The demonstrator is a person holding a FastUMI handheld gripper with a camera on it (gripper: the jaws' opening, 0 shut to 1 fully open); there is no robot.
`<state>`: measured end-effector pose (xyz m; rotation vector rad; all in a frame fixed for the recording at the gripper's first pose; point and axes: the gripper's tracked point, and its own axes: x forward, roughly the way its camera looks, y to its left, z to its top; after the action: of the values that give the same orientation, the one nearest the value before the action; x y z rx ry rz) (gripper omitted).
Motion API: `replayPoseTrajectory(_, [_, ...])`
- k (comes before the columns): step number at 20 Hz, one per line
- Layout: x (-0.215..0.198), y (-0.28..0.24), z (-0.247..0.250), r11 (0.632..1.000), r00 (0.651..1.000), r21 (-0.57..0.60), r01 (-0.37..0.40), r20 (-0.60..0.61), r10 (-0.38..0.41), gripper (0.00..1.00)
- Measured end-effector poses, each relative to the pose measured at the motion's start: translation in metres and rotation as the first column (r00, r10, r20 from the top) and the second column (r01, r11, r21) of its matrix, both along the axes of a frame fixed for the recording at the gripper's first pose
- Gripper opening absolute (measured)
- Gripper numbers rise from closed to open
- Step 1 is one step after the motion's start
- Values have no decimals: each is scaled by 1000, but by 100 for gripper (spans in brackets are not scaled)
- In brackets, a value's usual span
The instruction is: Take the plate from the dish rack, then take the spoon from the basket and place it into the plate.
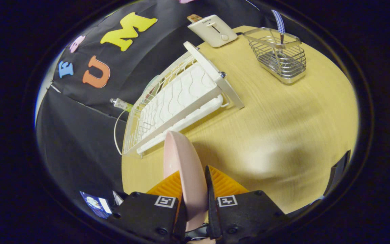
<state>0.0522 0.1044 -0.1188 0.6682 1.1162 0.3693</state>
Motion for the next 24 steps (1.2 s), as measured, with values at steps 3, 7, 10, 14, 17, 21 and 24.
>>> replayPoseTrajectory(3, [2, -1, -4, 999, 1000, 36, -6, -19, 7, 33])
replayPoseTrajectory(7, [3, -13, 1, 1000, 1000, 1, -1, 3, 0, 46])
replayPoseTrajectory(10, [2, -17, 11, 1000, 999, -18, -2, 39, 3, 50])
replayPoseTrajectory(14, [-1, -31, 26, 996, 988, -87, 13, 153, 1, 61])
replayPoseTrajectory(17, [-5, -53, 37, 985, 967, -166, 44, 255, 0, 76])
replayPoseTrajectory(21, [-9, -92, 62, 954, 910, -262, 147, 413, -27, 92])
replayPoseTrajectory(24, [-2, -129, 87, 887, 810, -367, 281, 586, -15, 92])
